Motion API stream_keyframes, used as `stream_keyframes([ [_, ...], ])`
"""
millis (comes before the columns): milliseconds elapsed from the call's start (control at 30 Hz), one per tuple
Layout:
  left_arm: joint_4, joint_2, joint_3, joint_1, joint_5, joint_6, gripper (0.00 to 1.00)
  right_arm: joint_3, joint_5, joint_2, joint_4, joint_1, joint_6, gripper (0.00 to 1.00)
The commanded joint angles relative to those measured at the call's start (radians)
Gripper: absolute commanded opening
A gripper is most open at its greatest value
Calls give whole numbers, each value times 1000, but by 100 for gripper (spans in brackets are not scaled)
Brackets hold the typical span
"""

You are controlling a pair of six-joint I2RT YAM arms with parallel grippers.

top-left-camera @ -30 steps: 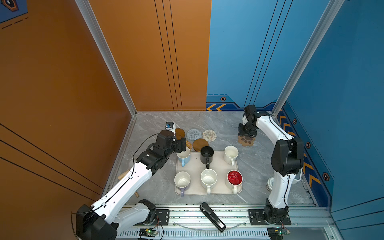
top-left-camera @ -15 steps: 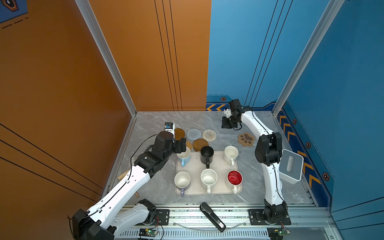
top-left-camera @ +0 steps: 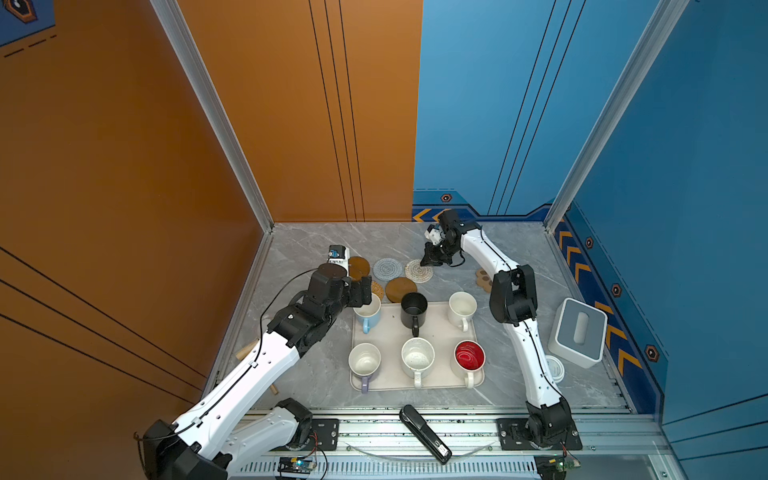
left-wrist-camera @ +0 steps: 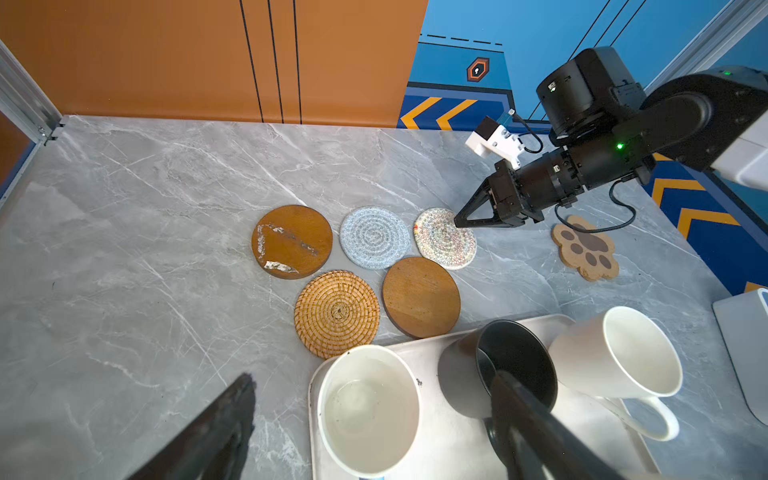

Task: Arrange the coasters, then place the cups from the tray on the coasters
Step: 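Move right gripper onto the rainbow-zigzag woven coaster and press down, then slide rainbow-zigzag coaster with right gripper toward the paw-print coaster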

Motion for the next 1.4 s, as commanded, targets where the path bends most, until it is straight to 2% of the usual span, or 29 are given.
stream_keyframes([
  [0,-13,-7,9,-10,-18,7,89,29,-28,27,-25,0,17,0],
  [533,-19,-15,2,-12,-25,3,89,5,93,65,-89,-21,22,0],
  [1367,-19,-7,5,-19,-20,-1,89,-356,254,-160,-91,-124,-25,0],
])
